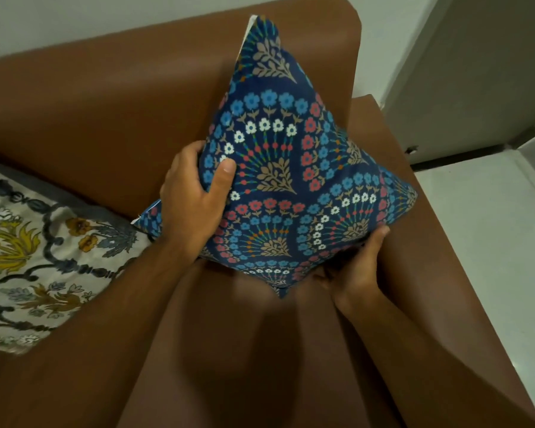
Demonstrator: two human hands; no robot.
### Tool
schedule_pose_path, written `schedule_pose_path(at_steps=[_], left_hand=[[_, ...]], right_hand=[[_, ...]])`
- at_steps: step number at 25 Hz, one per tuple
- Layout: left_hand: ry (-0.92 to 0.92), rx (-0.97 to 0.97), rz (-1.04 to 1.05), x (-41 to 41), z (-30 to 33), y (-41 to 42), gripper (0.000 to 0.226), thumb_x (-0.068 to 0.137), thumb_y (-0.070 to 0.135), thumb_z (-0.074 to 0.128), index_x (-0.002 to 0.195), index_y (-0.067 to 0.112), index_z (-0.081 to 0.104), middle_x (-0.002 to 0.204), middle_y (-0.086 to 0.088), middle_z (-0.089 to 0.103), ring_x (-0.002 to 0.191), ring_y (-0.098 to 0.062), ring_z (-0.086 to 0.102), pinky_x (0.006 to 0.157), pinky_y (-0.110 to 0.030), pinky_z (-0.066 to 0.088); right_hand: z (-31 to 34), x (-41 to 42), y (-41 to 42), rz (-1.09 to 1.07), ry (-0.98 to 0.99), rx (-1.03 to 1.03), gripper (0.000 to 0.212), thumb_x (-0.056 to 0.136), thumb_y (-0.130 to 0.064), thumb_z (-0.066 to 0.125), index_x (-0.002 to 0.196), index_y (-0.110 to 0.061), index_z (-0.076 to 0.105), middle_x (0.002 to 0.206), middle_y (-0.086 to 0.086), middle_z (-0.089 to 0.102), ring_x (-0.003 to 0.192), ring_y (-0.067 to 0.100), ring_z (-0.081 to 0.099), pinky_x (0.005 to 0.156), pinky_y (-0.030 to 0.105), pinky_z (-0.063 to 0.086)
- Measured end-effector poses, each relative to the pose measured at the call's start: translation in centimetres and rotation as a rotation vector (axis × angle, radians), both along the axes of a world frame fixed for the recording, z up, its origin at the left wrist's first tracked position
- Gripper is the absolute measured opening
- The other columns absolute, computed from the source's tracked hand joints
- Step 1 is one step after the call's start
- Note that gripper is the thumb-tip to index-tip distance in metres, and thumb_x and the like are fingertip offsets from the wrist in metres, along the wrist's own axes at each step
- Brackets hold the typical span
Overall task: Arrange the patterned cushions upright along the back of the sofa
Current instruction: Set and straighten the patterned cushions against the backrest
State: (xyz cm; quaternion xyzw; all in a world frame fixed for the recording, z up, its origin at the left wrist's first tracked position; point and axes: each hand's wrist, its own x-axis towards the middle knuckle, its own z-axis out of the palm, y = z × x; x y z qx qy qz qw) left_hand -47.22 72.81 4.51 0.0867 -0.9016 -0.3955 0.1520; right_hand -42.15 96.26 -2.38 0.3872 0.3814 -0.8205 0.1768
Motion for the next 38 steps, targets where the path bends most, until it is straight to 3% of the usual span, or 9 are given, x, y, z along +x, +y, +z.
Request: schedule_pose_path(at_steps=[4,7,12,17,22,28,30,34,38], left_hand=[[0.106,-0.040,0.072,2.0,-1.1,-0.9,0.090,0.087,0.079,0.037,0.149,0.015,0.036,0.146,-0.008,0.047,0.133,-0.021,0.048,0.105,-0.056,0.043],[0.177,-0.176,-0.003,2.1,-2.4,0.4,0.091,0.089,0.075,0.041,0.158,0.019,0.018,0.159,-0.009,0.034,0.145,-0.024,0.036,0.112,-0.058,0.036],[0.007,-0.412,0.016,0.3,-2.7,3.0,0.095,0.086,0.082,0.030,0.160,0.025,0.009,0.167,-0.011,0.019,0.152,-0.035,0.021,0.118,-0.064,0.020],[-0.048,-0.456,-0.082,5.4,-0.9,-1.0,0.093,0.087,0.083,0.031,0.159,0.035,-0.001,0.170,-0.003,0.009,0.156,-0.026,0.008,0.123,-0.058,0.009],[-0.144,-0.634,0.037,17.5,0.8,-13.4,0.091,0.089,0.078,0.032,0.160,0.027,0.007,0.169,-0.010,0.013,0.156,-0.030,0.009,0.121,-0.060,0.009],[-0.135,-0.565,0.293,17.2,3.5,-33.4,0.093,0.090,0.076,0.036,0.160,0.020,0.011,0.168,-0.014,0.015,0.154,-0.035,0.011,0.121,-0.058,0.005],[-0.202,-0.519,0.207,15.3,3.1,-37.7,0.090,0.089,0.080,0.030,0.157,0.020,0.024,0.161,-0.011,0.035,0.149,-0.032,0.029,0.121,-0.060,0.014],[-0.287,-0.239,0.010,13.9,1.8,-40.0,0.092,0.080,0.089,0.023,0.132,0.020,0.053,0.120,0.001,0.065,0.109,-0.020,0.063,0.092,-0.046,0.052],[-0.068,-0.188,0.103,14.8,1.3,-40.2,0.081,0.082,0.087,0.027,0.105,0.015,0.057,0.092,-0.001,0.064,0.081,-0.017,0.061,0.066,-0.038,0.051]], right_hand=[[-1.1,3.3,-1.6,-0.035,-0.052,-0.026,0.087,0.051,-0.099,0.032,0.104,-0.033,0.054,0.079,-0.002,0.070,0.060,0.021,0.067,0.063,0.041,0.054],[-1.5,1.8,-4.0,-0.011,-0.014,-0.135,0.088,0.056,-0.099,0.031,0.119,-0.042,0.053,0.107,-0.006,0.065,0.095,0.023,0.065,0.079,0.061,0.053],[-0.8,-2.6,-4.7,0.044,-0.059,-0.149,0.105,0.063,-0.097,0.027,0.143,-0.032,0.045,0.143,0.006,0.055,0.127,0.037,0.053,0.092,0.069,0.047],[-1.8,4.6,-3.1,0.004,-0.087,-0.027,0.064,0.076,-0.088,0.026,0.104,-0.042,0.060,0.106,-0.004,0.063,0.102,0.025,0.062,0.094,0.050,0.042],[-3.7,14.0,-9.0,0.253,-0.435,-0.159,0.089,0.076,-0.086,0.029,0.136,-0.024,0.053,0.139,0.007,0.054,0.130,0.032,0.046,0.103,0.052,0.032],[-3.7,12.5,-25.9,0.339,-0.177,-0.177,0.082,0.073,-0.083,0.044,0.138,-0.032,0.049,0.137,0.004,0.057,0.123,0.031,0.055,0.092,0.054,0.047],[-3.4,11.4,-31.1,0.347,-0.099,-0.118,0.084,0.072,-0.089,0.041,0.130,-0.030,0.056,0.123,0.003,0.063,0.105,0.027,0.065,0.081,0.054,0.055],[-2.8,10.8,-36.1,0.304,-0.141,-0.079,0.111,0.063,-0.097,0.028,0.152,-0.031,0.034,0.152,0.011,0.044,0.134,0.040,0.044,0.099,0.066,0.042],[-2.2,11.2,-38.0,0.274,-0.095,-0.067,0.110,0.062,-0.098,0.021,0.149,-0.033,0.039,0.150,0.008,0.047,0.121,0.036,0.054,0.082,0.058,0.054]])
